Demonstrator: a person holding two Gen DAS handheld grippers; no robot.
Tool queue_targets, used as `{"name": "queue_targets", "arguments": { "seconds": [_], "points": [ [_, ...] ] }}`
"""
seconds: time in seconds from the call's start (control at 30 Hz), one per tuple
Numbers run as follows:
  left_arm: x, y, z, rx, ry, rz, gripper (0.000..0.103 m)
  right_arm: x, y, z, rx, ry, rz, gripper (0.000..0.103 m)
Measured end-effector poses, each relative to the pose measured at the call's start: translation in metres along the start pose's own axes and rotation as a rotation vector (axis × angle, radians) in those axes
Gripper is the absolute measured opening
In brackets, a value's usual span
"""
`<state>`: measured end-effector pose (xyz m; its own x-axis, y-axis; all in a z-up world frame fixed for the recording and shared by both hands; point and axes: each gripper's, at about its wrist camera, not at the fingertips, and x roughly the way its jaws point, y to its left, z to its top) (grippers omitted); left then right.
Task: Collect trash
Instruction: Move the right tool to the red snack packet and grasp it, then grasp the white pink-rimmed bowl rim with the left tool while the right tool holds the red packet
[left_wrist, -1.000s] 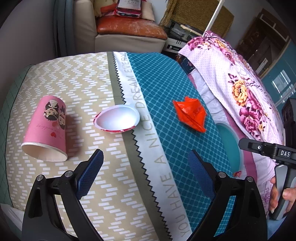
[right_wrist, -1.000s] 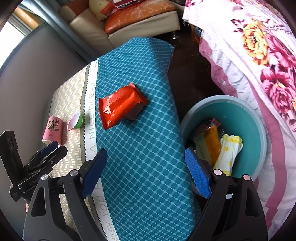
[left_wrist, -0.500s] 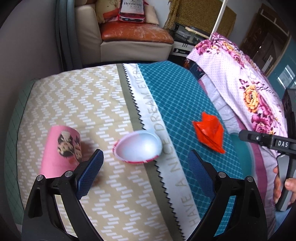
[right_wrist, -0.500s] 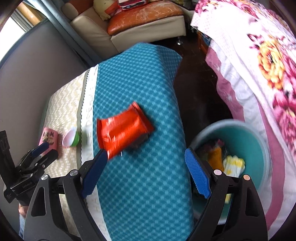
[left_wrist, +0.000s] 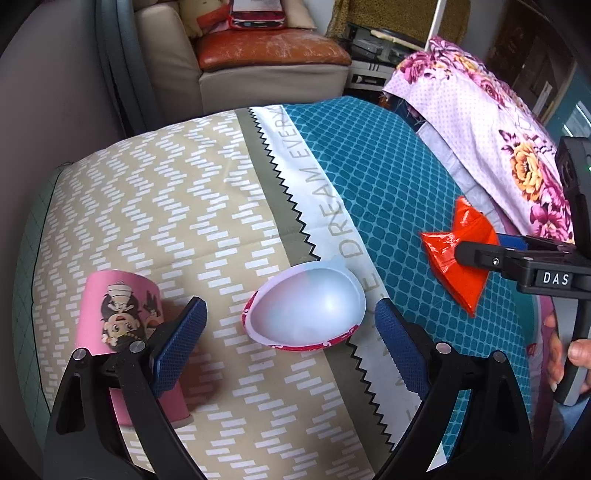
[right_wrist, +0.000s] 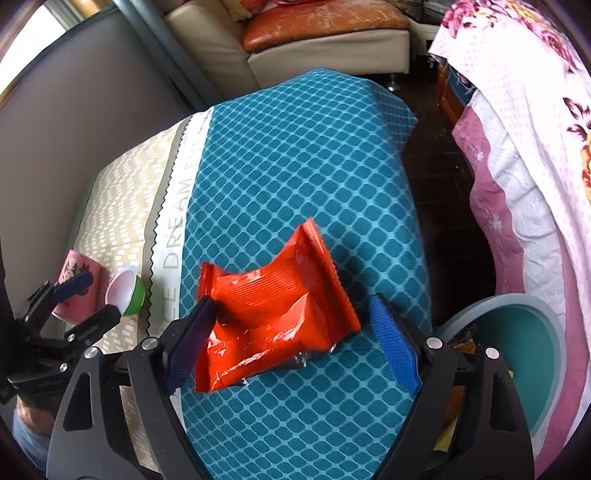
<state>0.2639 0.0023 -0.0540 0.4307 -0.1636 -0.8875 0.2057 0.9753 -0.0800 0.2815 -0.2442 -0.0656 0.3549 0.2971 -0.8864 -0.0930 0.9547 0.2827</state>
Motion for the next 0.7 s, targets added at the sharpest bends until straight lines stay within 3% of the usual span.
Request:
{"name": "queue_targets", "arguments": {
  "seconds": [0.07, 0.2, 0.23, 0.33, 0.4, 0.5, 0.7],
  "points": [
    [0.003, -0.001, 0.000, 0.013, -0.004, 0.016, 0.093, 0.001, 0.005, -0.003, -0.022, -0.004, 0.017, 0.061],
    [0.005, -0.002, -0.001, 0.028, -0.014, 0.008, 0.093, -0.003, 0.011, -0.004, -0.048, -0.021, 0.036, 0.027],
    [0.005, -0.004, -0.002, 0.035, -0.015, -0.003, 0.092, -0.005, 0.011, -0.004, -0.048, -0.025, 0.043, 0.024],
    [0.002, -0.010, -0.006, 0.045, -0.007, -0.065, 0.085, -0.014, 0.011, -0.007, -0.039, -0.054, 0.061, 0.022],
    [0.001, -0.015, -0.011, 0.059, 0.003, -0.105, 0.072, -0.022, 0.007, -0.010, -0.028, -0.073, 0.064, 0.022],
    [0.000, -0.022, -0.019, 0.069, 0.029, -0.171, 0.063, -0.033, 0.004, -0.017, -0.020, -0.087, 0.052, 0.022],
    [-0.021, -0.018, -0.019, 0.072, 0.007, -0.191, 0.063, -0.047, -0.002, -0.027, -0.006, -0.100, 0.048, 0.022]
  ]
}}
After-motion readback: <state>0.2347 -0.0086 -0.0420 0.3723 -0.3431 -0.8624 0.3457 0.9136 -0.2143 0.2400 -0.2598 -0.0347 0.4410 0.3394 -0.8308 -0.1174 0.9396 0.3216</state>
